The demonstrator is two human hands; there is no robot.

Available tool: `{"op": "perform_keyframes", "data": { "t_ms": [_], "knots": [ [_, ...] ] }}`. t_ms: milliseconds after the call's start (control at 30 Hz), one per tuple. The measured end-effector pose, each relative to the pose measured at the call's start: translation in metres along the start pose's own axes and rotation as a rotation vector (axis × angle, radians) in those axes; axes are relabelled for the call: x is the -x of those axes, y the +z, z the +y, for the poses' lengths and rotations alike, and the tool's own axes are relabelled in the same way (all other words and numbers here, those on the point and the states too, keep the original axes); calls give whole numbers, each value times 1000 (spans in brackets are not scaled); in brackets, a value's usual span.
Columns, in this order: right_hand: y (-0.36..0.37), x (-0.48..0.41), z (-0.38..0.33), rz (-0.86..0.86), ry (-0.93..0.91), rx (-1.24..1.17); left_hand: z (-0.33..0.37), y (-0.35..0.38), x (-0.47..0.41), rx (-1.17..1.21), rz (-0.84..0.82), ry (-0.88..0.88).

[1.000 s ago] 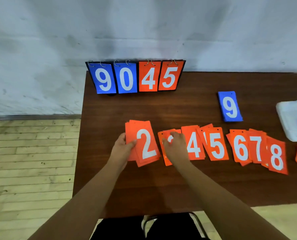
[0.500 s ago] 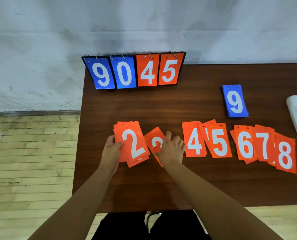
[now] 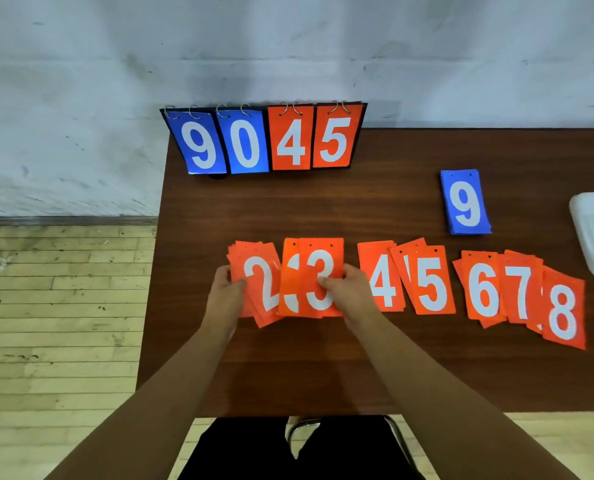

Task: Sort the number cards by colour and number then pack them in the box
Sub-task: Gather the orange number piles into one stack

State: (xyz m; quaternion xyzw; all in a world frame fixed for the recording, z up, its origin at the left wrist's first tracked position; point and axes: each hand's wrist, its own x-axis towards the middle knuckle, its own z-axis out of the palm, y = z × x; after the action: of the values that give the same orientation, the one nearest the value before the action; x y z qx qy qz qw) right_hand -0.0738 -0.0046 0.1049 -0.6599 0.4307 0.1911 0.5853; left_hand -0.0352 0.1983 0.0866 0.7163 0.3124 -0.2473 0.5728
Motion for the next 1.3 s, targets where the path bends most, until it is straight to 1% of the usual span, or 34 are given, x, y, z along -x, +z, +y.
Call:
{"op": "perform_keyframes", "data": {
  "t_ms": [67, 133, 233, 300, 333, 367, 400, 433, 467, 500, 533, 633, 700, 767, 800, 833, 867, 900, 967, 1067, 1133, 1200, 1233, 1267, 1300],
  "knots": [
    [2, 2, -2, -1, -38, 128, 4, 14, 6, 32, -97, -31],
    [4, 5, -2, 28, -70, 243, 7, 30, 13, 86, -203, -24],
    [4, 8, 2, -19, -132, 262, 11, 52, 26, 36, -289, 25],
    [0, 11, 4, -87, -158, 232, 12, 64, 31, -73, -311, 77],
    [-5, 11, 5, -106, -154, 183, 13, 69, 32, -103, -293, 80],
    [-12, 12, 7, -100, -146, 124, 13, 73, 31, -93, -267, 58],
    [-20, 10, 11, -48, -158, 114, 13, 76, 30, -64, -239, 27],
    [-30, 7, 15, 42, -189, 194, 14, 78, 30, -38, -224, 0],
    [-40, 2, 22, 127, -224, 346, 15, 79, 30, -35, -212, -15],
    [-49, -2, 30, 183, -260, 496, 15, 79, 29, -44, -209, -22],
    [-57, -5, 39, 204, -295, 612, 14, 80, 28, -42, -208, -31],
    [-62, -8, 63, 153, -441, 819, 11, 80, 28, 47, -209, -39],
    [-56, -4, 71, 55, -567, 916, 8, 79, 26, 122, -203, -32],
    [-50, -2, 72, -59, -669, 1023, 6, 75, 24, 140, -173, -27],
    [-48, -3, 71, -74, -707, 1091, 5, 73, 22, 140, -148, -24],
    [-47, -5, 69, -44, -731, 1157, 4, 70, 20, 127, -123, -26],
    [-46, -8, 67, 21, -718, 1197, 3, 67, 17, 114, -100, -27],
    [-44, -11, 63, 103, -651, 1191, 3, 64, 15, 94, -86, -26],
    [-40, -14, 54, 225, -429, 1090, 2, 59, 12, 65, -66, -14],
    [-33, -19, 39, 257, -141, 899, -1, 53, 10, 25, -20, 15],
    [-31, -23, 37, 242, -86, 867, -2, 53, 10, 14, 8, 21],
    [-32, -25, 39, 204, -117, 837, -3, 53, 10, 9, 16, 13],
    [-35, -25, 39, 172, -124, 760, -3, 54, 11, -1, 16, 8],
    [-41, -26, 38, 138, -114, 619, -3, 54, 11, -8, 18, 3],
    [-48, -25, 35, 100, -81, 424, -3, 55, 11, -8, 19, -1]
  ]
}}
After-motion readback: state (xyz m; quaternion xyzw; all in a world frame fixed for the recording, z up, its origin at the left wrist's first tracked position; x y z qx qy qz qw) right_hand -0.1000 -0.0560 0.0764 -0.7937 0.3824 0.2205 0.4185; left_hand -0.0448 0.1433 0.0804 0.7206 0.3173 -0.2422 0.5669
